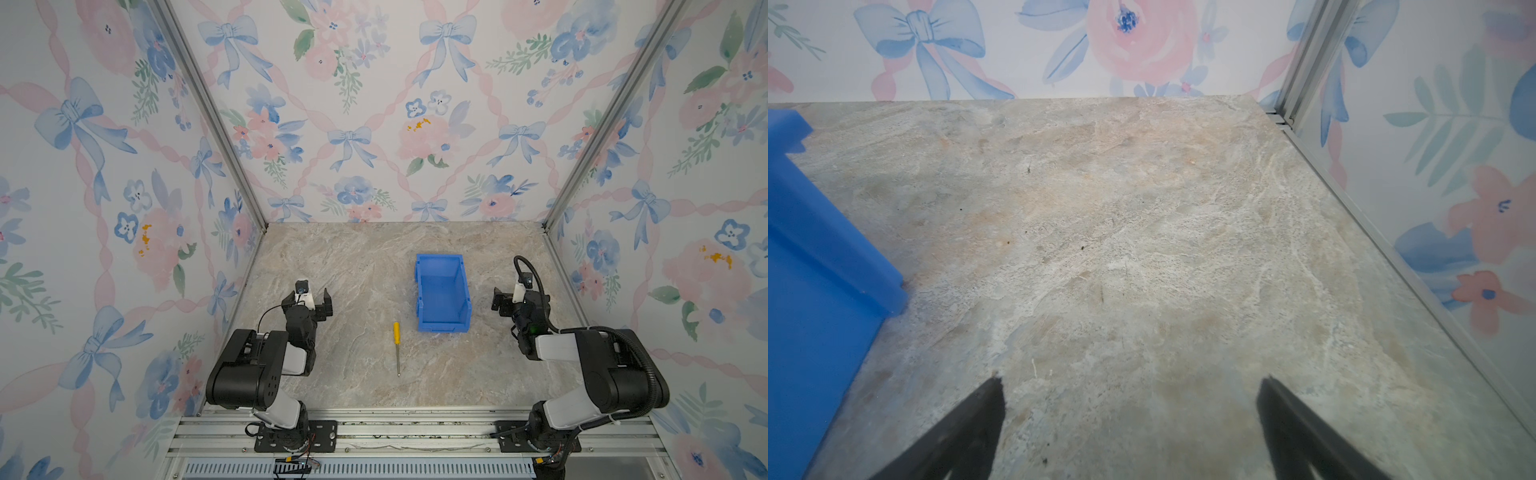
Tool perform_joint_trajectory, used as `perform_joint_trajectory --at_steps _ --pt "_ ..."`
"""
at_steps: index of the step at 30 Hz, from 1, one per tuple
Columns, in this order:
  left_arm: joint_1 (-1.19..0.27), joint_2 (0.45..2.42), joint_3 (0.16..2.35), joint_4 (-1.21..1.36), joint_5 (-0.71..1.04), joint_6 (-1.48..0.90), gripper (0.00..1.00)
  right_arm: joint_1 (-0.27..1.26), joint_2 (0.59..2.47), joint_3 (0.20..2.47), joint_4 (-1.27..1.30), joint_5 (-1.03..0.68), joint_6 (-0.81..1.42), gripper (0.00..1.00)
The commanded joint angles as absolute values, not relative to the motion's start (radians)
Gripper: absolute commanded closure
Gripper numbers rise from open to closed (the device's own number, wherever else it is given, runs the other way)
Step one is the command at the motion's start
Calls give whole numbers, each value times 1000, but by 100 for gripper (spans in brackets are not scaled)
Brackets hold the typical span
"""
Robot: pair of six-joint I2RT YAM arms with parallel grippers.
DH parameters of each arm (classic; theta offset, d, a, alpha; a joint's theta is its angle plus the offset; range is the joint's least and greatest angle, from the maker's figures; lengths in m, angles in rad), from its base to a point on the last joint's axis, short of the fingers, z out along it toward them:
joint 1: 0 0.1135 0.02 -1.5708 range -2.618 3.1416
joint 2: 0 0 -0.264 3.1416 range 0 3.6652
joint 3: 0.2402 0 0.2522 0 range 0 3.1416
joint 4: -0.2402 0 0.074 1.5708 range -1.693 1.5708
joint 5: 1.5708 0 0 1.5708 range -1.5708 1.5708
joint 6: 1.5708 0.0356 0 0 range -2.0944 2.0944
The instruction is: Put the screwdriver in the bin
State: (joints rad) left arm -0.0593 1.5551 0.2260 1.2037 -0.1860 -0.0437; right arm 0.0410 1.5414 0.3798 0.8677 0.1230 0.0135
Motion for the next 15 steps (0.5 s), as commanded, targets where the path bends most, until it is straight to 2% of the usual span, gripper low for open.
perform_joint_trajectory --at_steps 1,15 --pt "-64 1569 241 1218 -195 -22 3 50 1551 398 894 118 3 3" --pt "-57 1568 244 1213 -173 -25 2 51 1551 399 894 122 2 3"
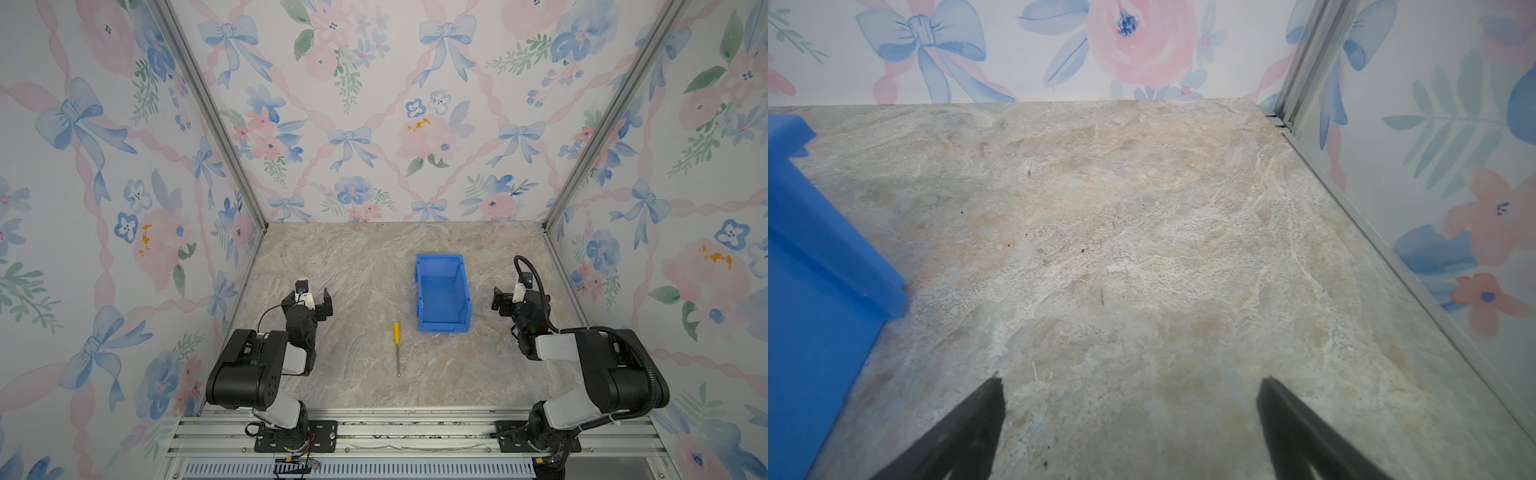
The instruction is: Put the screwdriver in the bin
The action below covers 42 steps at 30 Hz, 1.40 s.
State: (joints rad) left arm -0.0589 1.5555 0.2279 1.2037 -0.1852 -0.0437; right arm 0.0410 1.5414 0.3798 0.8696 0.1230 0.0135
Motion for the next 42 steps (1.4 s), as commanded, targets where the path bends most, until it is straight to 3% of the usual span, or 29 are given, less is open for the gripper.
perform_joint_trajectory --at_steps 1,5,12,16,19,28,34,42 --pt "-50 1567 247 1203 -150 -25 3 53 1551 400 893 123 2 3" --pt "-47 1516 292 1100 -175 -31 2 69 1490 424 808 192 2 3" --pt "-113 1328 581 369 -300 -179 2 111 1247 562 384 254 35 3" --pt "-183 1319 799 -32 -260 -370 2 136 1198 745 5 370 208 3" --pt "-279 1360 944 -271 -227 -468 2 154 1213 899 -257 323 296 3" --pt "-535 1467 1053 -499 -41 -731 2 278 1179 935 -429 173 345 3" --pt "-657 1570 1050 -524 -54 -811 3 342 1188 943 -484 125 328 3" --pt "-727 1736 1115 -562 -102 -821 13 422 1176 1019 -629 93 281 3"
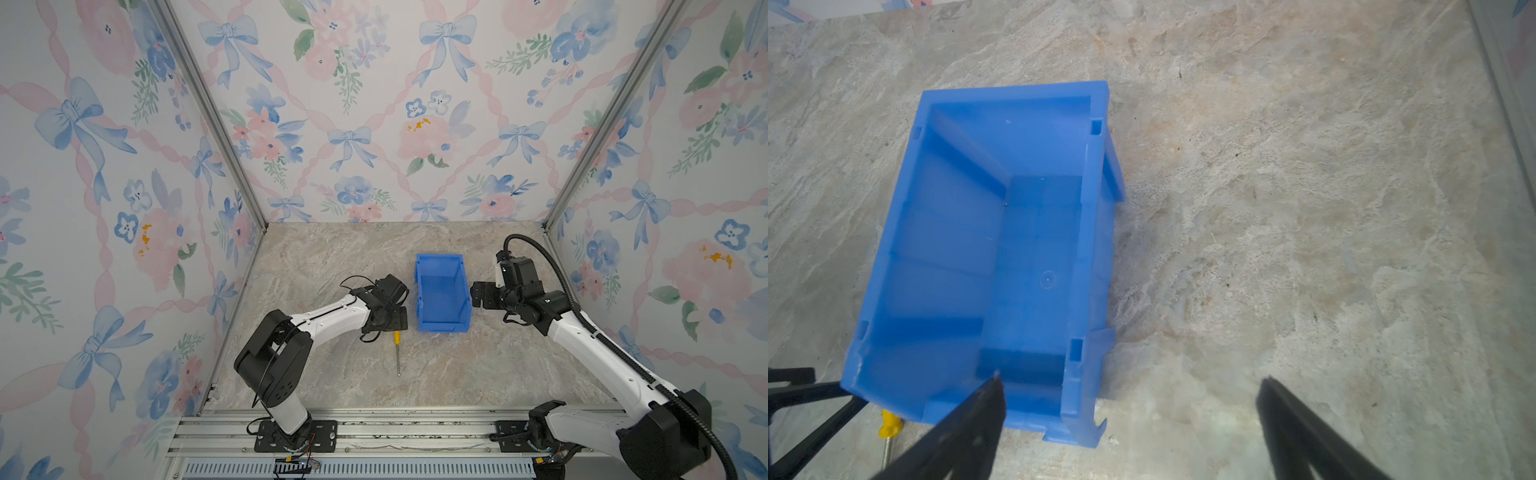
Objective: Put the screwdriver in the bin
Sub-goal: 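Reach the left gripper to the yellow screwdriver while the right arm nears the bin, then close the left gripper on the yellow screwdriver handle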
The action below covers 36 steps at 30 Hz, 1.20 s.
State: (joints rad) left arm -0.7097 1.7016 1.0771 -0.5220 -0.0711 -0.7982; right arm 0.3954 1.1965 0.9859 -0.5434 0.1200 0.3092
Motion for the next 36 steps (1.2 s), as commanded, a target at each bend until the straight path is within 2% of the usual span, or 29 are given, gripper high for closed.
perform_joint_trajectory --at_steps 1,11,17,26,30,36 --pt "-733 1749 1121 -563 -107 -823 15 424 1164 1013 -629 84 269 3" --pt "-789 1881 1204 -582 -164 -853 39 419 1099 1013 -633 -15 165 3" --pt "-820 1903 1209 -606 -197 -899 60 389 1067 999 -630 -39 168 3" --pt "-833 1889 1177 -615 -206 -936 99 363 1037 994 -617 -47 150 3" --pt "-832 1837 1187 -649 -237 -939 100 358 1027 983 -611 -56 158 3" --pt "-845 1656 1217 -687 -280 -902 100 351 1019 965 -604 -75 189 3"
